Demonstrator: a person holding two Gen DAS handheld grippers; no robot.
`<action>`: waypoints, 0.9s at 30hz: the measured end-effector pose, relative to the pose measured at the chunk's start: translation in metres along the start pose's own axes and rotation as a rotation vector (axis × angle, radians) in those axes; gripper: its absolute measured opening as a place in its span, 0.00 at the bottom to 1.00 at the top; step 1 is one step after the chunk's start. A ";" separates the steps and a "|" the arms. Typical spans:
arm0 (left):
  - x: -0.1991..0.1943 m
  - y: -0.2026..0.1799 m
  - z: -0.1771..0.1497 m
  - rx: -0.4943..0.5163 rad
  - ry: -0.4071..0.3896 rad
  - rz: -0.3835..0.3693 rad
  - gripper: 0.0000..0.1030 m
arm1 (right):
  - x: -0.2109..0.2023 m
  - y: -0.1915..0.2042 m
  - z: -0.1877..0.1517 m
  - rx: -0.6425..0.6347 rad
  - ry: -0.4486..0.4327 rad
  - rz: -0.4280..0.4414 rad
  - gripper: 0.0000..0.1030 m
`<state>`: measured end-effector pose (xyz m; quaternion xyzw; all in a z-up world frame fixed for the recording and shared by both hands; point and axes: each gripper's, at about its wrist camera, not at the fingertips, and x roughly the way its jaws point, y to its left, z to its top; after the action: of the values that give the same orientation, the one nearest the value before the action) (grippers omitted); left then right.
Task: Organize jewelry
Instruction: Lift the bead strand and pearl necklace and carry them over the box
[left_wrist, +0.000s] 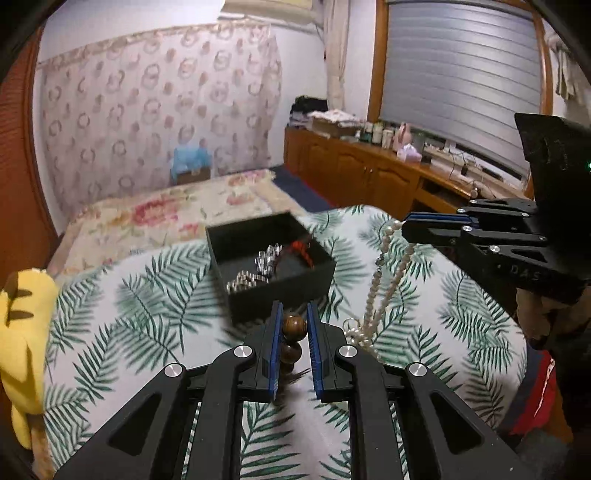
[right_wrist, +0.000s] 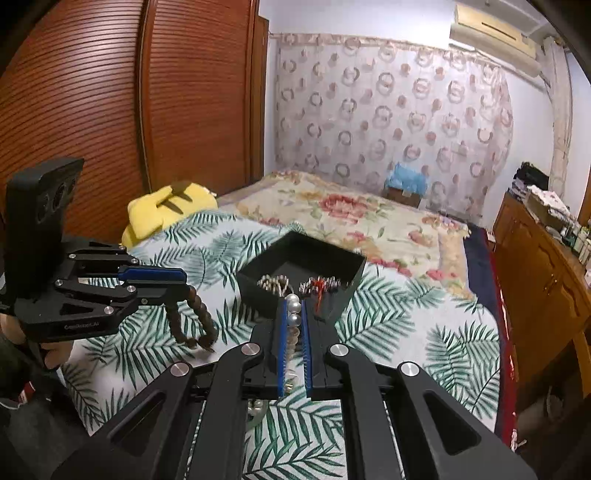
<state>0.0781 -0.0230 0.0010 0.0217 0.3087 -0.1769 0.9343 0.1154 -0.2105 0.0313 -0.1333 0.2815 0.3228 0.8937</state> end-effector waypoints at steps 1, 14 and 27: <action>-0.003 0.000 0.003 0.001 -0.009 -0.001 0.12 | -0.002 0.000 0.002 -0.002 -0.006 -0.001 0.08; -0.021 0.001 0.031 0.020 -0.079 0.008 0.12 | -0.024 0.003 0.045 -0.041 -0.102 -0.007 0.08; -0.012 0.024 0.066 -0.002 -0.114 0.000 0.12 | -0.022 -0.011 0.084 -0.036 -0.151 0.001 0.08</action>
<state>0.1145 -0.0069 0.0596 0.0108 0.2552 -0.1775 0.9504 0.1439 -0.1949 0.1124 -0.1245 0.2076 0.3376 0.9096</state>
